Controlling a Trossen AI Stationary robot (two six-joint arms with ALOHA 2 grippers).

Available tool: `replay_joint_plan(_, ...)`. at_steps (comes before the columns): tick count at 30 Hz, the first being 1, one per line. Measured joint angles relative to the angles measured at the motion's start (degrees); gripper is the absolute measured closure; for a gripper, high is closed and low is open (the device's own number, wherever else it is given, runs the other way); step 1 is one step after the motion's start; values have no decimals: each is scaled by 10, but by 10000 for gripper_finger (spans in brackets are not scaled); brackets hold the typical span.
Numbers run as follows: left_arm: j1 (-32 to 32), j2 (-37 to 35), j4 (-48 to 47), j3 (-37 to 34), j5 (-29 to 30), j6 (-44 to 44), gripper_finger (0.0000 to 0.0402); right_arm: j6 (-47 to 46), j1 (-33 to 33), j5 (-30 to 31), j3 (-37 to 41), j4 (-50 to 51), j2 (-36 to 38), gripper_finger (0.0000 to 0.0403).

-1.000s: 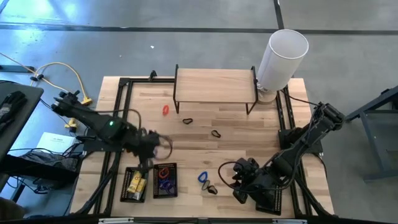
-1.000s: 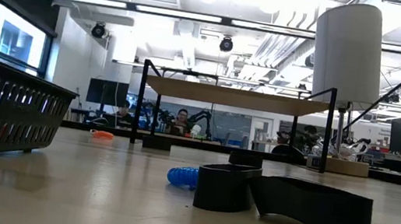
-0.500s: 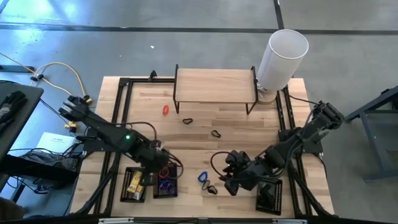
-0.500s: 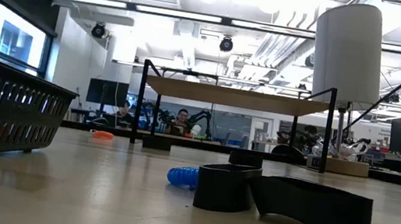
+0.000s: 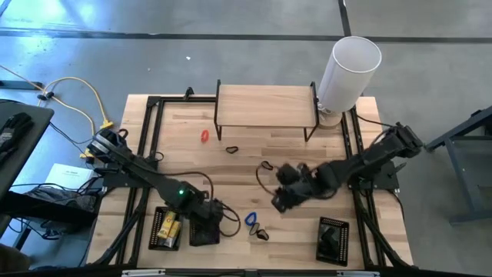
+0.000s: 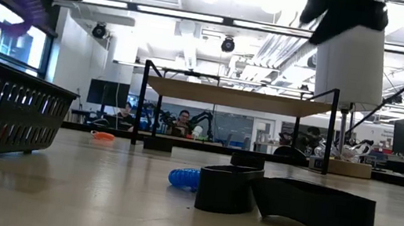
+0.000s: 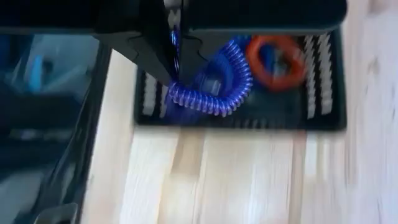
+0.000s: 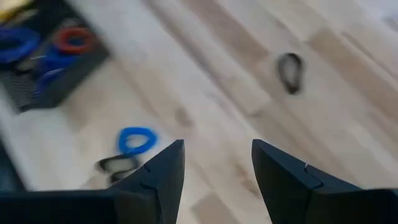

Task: Pick & Place Office Desk Supplies
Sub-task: Put the violet spring key chain into the middle black basket

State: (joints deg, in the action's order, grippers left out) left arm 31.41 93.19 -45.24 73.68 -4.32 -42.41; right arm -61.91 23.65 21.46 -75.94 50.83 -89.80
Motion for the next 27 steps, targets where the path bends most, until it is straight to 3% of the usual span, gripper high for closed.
replay_joint_plan(7, 13, 3, 18, 0, 30, -130, 391, 64, -77, -26, 0, 29, 0, 228)
replay_joint_plan(13, 49, 17, -33, 1, 76, -213, 391, 119, -83, -37, 0, 25, -5, 228)
replay_joint_plan(23, 58, 76, -34, 1, 67, -237, 391, 171, -104, -39, 1, 15, -18, 228)
replay_joint_plan(27, 48, 79, -38, 0, 34, -275, 381, 177, -114, -80, 1, 14, -27, 228)
